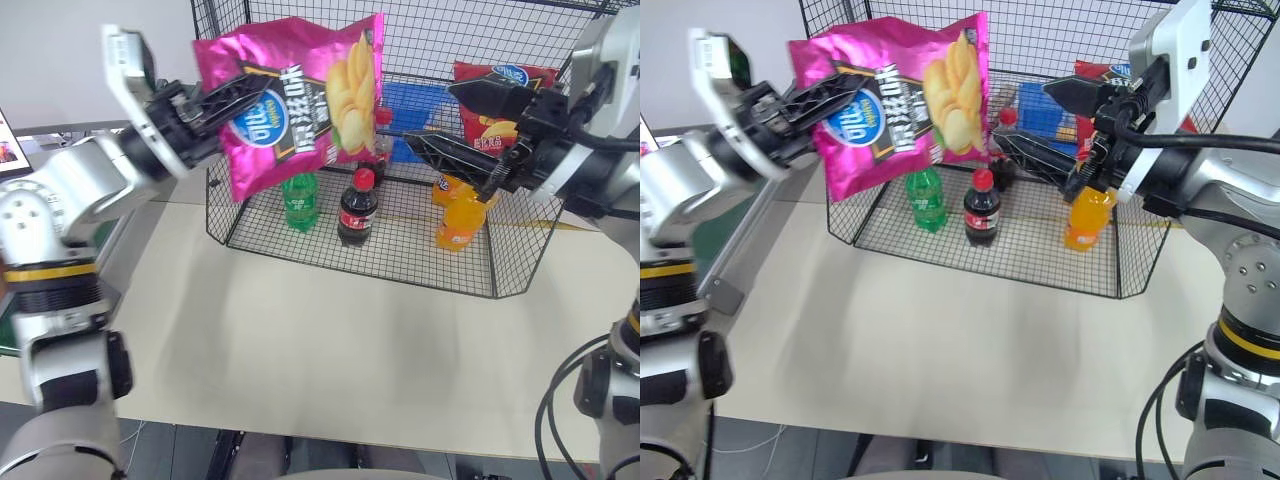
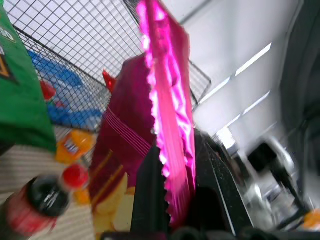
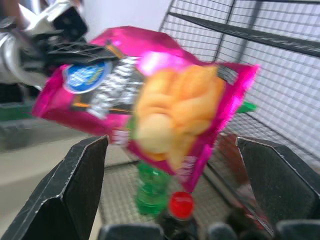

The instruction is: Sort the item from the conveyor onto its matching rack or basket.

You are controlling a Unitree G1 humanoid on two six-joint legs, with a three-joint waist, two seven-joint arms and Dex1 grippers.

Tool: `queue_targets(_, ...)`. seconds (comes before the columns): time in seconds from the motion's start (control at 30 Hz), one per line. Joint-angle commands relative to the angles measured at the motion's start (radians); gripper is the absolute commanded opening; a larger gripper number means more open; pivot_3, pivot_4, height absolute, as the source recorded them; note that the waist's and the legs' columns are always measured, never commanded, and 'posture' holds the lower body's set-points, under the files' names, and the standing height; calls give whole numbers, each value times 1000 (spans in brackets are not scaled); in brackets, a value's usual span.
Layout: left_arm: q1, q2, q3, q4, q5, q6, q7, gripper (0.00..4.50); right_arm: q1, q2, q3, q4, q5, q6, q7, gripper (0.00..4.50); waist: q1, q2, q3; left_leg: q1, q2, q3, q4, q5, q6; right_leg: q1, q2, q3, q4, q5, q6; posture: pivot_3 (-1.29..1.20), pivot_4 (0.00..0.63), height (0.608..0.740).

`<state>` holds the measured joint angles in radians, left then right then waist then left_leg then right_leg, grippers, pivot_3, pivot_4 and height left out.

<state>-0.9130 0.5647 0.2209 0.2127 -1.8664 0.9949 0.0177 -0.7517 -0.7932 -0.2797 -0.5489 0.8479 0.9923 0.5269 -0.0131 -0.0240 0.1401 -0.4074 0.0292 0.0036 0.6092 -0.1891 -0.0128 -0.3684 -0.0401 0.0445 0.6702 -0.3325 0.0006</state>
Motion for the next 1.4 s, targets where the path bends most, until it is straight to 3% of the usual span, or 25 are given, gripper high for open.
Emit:
queue_targets(0.03,-71,-134,-3,42,86,-96,39,103,38,-16,-4,-112,-10,7,-69,4500,2,0,0,0,0,0,0,0,0,0,0,0,0,0,0,0,150,740)
queue_targets(0.2,-138,-368,34,91,198,-262,143,103,74,35,0,-194,16,32,-192,4500,1,0,0,-1,-1,0,1,1,-1,1,0,1,-2,0,0,0,150,740)
queue_targets(0.33,-169,-489,77,121,284,-386,240,103,50,53,18,-193,9,38,-247,4500,1,0,0,-2,-2,1,1,1,-2,1,0,1,-3,0,0,0,150,740)
queue_targets(0.73,-131,-636,131,-43,389,-473,396,103,40,53,39,-175,-12,19,-265,4500,4,1,0,-2,-9,-1,1,3,-2,2,-1,1,-4,0,1,0,150,740)
queue_targets(0.93,-129,-682,129,-55,409,-477,399,103,45,54,52,-160,-34,-2,-256,4500,6,1,0,-2,-11,-1,1,3,-1,4,-2,1,-5,0,1,0,150,740)
queue_targets(1.07,-127,-688,128,-47,422,-469,384,1310,47,50,61,-157,-53,-9,-251,4500,6,1,0,-2,-11,-1,1,3,-2,4,-2,1,-5,0,1,0,150,740)
queue_targets(1.3,-67,-626,118,-131,325,-317,402,4442,41,50,81,-141,-80,-27,-228,4500,3,1,0,-1,-11,-2,1,4,-3,5,-2,1,-5,0,2,0,150,740)
queue_targets(1.4,-32,-568,113,-178,238,-227,430,4442,33,57,103,-121,-97,-48,-208,4500,-2,1,0,0,-10,-3,0,4,-3,6,-2,2,-5,0,2,0,150,740)
